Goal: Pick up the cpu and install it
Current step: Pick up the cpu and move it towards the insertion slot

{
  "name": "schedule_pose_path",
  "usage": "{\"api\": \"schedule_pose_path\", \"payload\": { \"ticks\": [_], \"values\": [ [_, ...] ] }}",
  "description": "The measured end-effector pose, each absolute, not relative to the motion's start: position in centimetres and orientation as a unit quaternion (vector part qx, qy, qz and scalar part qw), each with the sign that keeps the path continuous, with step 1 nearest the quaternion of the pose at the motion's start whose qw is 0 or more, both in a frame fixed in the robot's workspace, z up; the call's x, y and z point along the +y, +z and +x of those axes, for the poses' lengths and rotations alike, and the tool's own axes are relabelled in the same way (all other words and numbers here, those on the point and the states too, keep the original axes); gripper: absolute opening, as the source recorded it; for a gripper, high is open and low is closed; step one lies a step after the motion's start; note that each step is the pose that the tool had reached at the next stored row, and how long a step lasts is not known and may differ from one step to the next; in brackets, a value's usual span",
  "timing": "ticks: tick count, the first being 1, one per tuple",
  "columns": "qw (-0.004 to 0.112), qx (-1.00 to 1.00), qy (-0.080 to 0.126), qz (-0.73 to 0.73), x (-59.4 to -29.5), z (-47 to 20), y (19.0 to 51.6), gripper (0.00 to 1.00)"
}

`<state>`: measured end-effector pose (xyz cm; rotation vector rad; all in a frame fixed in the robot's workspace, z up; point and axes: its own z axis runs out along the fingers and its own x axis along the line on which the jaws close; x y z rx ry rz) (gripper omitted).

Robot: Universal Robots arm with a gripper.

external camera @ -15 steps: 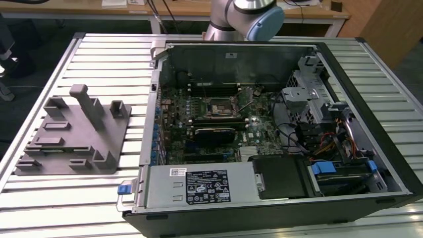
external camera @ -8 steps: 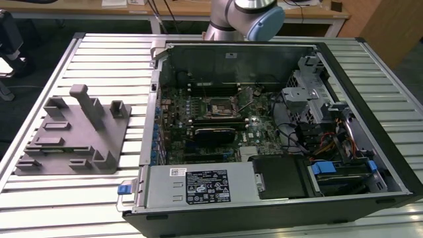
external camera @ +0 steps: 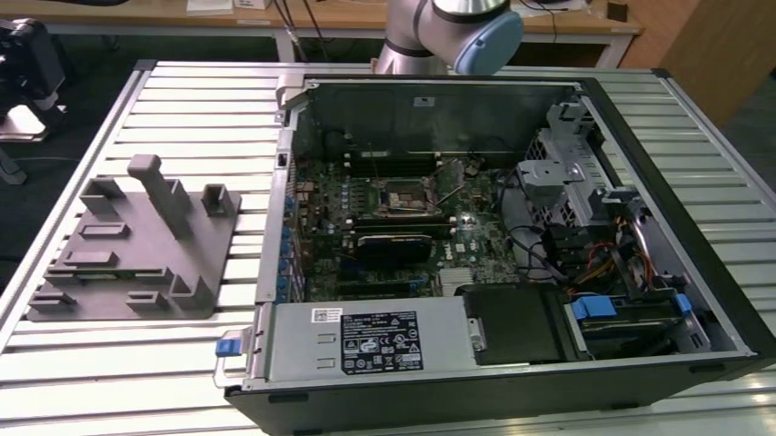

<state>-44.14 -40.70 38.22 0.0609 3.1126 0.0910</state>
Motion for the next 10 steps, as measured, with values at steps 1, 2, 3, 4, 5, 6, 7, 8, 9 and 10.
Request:
{"api": "schedule_pose_path", "payload": {
  "ticks": [1,2,3,4,5,6,7,8,9,10],
  "values": [
    [0.013,0.999,0.029,0.02,-40.7,-43.9,38.2,0.54],
    [0.013,0.999,0.029,0.02,-40.7,-43.7,38.2,0.54],
    [0.013,0.999,0.029,0.02,-40.7,-43.4,38.2,0.54],
    [0.013,0.999,0.029,0.02,-40.7,-43.2,38.2,0.54],
    [0.014,0.999,0.029,0.02,-40.7,-43.0,38.2,0.54],
    [0.014,0.999,0.029,0.02,-40.7,-42.7,38.2,0.54],
    [0.014,0.999,0.029,0.02,-40.7,-42.5,38.2,0.54],
    [0.014,0.999,0.029,0.02,-40.7,-42.2,38.2,0.54],
    [0.013,0.999,0.029,0.02,-40.7,-42.0,38.2,0.54],
    [0.013,0.999,0.029,0.02,-40.7,-41.8,38.2,0.54]
  ]
}}
